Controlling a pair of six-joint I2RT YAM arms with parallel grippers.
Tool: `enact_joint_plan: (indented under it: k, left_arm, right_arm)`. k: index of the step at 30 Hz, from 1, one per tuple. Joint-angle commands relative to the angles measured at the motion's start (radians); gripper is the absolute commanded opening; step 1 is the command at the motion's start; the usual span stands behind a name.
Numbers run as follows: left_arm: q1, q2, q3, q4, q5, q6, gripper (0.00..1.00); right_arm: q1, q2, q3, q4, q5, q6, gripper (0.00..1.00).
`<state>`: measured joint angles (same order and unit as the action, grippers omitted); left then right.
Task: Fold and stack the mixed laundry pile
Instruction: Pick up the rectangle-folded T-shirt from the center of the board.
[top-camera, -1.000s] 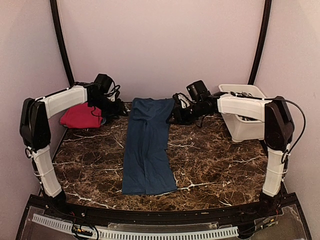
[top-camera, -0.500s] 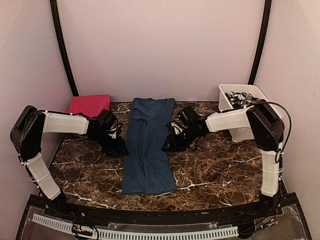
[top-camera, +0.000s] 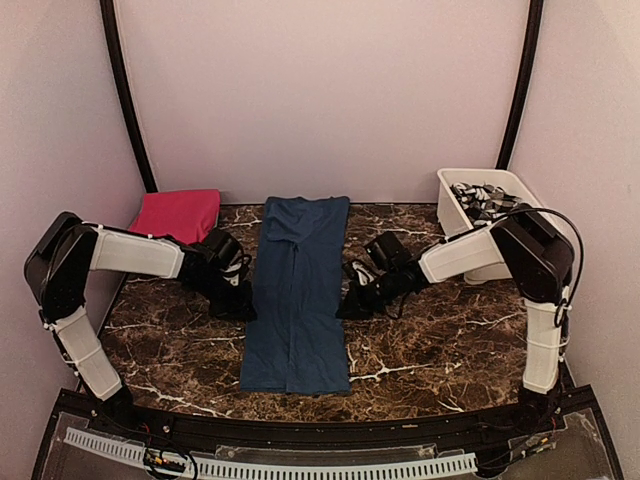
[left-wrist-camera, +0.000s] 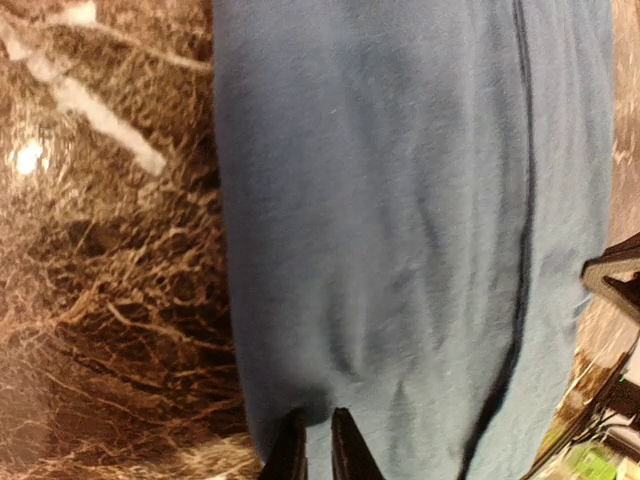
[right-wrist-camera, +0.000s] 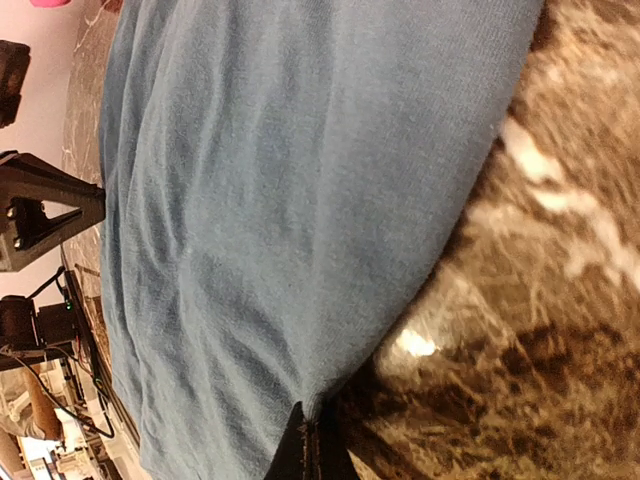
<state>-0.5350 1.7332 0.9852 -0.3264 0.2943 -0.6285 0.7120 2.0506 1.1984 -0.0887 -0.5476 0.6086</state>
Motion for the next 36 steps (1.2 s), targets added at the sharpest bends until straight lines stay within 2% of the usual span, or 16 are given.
enact_joint_plan:
  k: [1, 2, 6, 8, 9, 10, 11, 13, 16, 19, 23, 29, 36]
  left_arm:
    - [0.0, -0.053, -0.081, -0.004, -0.002, -0.018, 0.05]
    - [0.0, -0.062, -0.091, 0.0, 0.002, -0.019, 0.01]
    - [0.0, -0.07, -0.136, 0.019, 0.007, -0.02, 0.0]
    - [-0.001, -0.066, -0.142, 0.038, 0.034, -0.023, 0.06]
    - [-0.002, -0.068, -0.143, 0.046, 0.043, -0.024, 0.12]
    - [-0.006, -0.074, -0.147, 0.055, 0.053, -0.03, 0.16]
    - [-0.008, -0.091, -0.15, 0.058, 0.054, -0.034, 0.23]
    - [-0.014, -0.14, -0.169, 0.065, 0.062, -0.047, 0.32]
    - [-0.017, -0.227, -0.227, 0.047, 0.069, -0.071, 0.38]
    - [-0.021, -0.347, -0.291, 0.022, 0.081, -0.083, 0.43]
    - [-0.044, -0.468, -0.388, -0.003, 0.092, -0.117, 0.48]
    - [-0.089, -0.585, -0.467, -0.077, 0.101, -0.165, 0.47]
    - [-0.241, -0.612, -0.569, 0.005, 0.106, -0.308, 0.43]
  right_arm:
    - [-0.011, -0.088, -0.118, 0.035, 0.041, 0.034, 0.0]
    - [-0.014, -0.102, -0.144, 0.038, 0.051, 0.038, 0.0]
    - [-0.027, -0.13, -0.226, 0.07, 0.066, 0.047, 0.0]
    - [-0.027, -0.121, -0.235, 0.084, 0.031, 0.044, 0.0]
    - [-0.026, -0.113, -0.231, 0.104, 0.004, 0.038, 0.0]
    - [-0.024, -0.107, -0.226, 0.111, -0.012, 0.038, 0.09]
    - [-0.021, -0.107, -0.222, 0.107, -0.014, 0.042, 0.23]
    - [-0.016, -0.136, -0.222, 0.093, 0.0, 0.039, 0.4]
    - [-0.015, -0.208, -0.252, 0.04, 0.017, 0.045, 0.48]
    - [0.008, -0.293, -0.318, 0.027, 0.015, 0.075, 0.49]
    - [0.099, -0.369, -0.382, 0.012, 0.024, 0.124, 0.47]
    - [0.232, -0.389, -0.469, 0.073, 0.023, 0.238, 0.43]
    - [0.339, -0.359, -0.508, 0.154, 0.031, 0.332, 0.42]
